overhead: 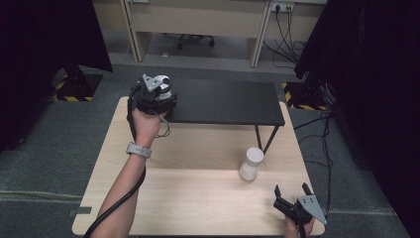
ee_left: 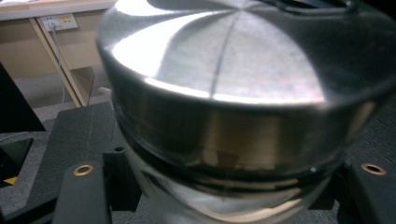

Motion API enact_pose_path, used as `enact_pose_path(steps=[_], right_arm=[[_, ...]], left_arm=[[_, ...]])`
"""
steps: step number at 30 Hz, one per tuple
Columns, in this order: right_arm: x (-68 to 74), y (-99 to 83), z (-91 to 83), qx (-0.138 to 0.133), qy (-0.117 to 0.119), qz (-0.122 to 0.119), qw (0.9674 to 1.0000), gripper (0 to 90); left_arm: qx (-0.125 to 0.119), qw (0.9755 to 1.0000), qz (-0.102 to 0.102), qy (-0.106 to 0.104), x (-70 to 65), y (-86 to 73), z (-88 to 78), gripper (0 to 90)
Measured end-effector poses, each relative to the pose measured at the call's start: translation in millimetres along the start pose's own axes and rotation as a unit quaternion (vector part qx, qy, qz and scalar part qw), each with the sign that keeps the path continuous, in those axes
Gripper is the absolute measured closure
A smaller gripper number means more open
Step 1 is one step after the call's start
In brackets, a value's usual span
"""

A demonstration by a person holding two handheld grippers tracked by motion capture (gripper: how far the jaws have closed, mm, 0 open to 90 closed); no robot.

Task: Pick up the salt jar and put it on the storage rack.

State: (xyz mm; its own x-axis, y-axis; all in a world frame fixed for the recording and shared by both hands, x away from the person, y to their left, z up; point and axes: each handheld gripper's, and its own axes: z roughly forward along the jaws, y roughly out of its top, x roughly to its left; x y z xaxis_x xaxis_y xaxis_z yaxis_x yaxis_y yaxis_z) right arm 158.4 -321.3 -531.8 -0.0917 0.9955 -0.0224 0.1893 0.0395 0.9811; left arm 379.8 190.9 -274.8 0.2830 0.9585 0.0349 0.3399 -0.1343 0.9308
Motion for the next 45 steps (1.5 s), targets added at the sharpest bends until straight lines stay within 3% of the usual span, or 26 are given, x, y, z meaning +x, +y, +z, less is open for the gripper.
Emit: enact_pose_path(steps=[11, 28, 33, 38, 45], right_arm=[[0.8, 0.5, 0.5, 0.001, -0.002, -0.002, 1.0, 0.3], [2.1, 1.0, 0.8, 0.003, -0.005, -0.004, 1.0, 0.4], [2.4, 1.6, 1.0, 0.005, -0.006, -0.006, 1.0, 0.3], [2.2, 2.0, 1.2, 0.007, -0.004, -0.007, 0.9999, 0.4], [2.2, 2.8, 1.5, 0.01, -0.002, -0.009, 0.9999, 0.3]], left_arm=[[0.003, 1.0, 0.001, -0.001, 6.3, 2.2, 12.8, 30.6], [0.004, 0.9997, -0.001, -0.023, 18.5, 2.4, 17.8, 30.2], [-0.004, 0.9997, 0.011, -0.019, 16.9, -1.0, 17.2, 29.6], [-0.01, 0.9996, 0.024, -0.013, 13.9, -4.7, 15.3, 15.9], [-0.02, 0.9996, 0.008, -0.019, 18.2, -11.1, 5.9, 3.5]])
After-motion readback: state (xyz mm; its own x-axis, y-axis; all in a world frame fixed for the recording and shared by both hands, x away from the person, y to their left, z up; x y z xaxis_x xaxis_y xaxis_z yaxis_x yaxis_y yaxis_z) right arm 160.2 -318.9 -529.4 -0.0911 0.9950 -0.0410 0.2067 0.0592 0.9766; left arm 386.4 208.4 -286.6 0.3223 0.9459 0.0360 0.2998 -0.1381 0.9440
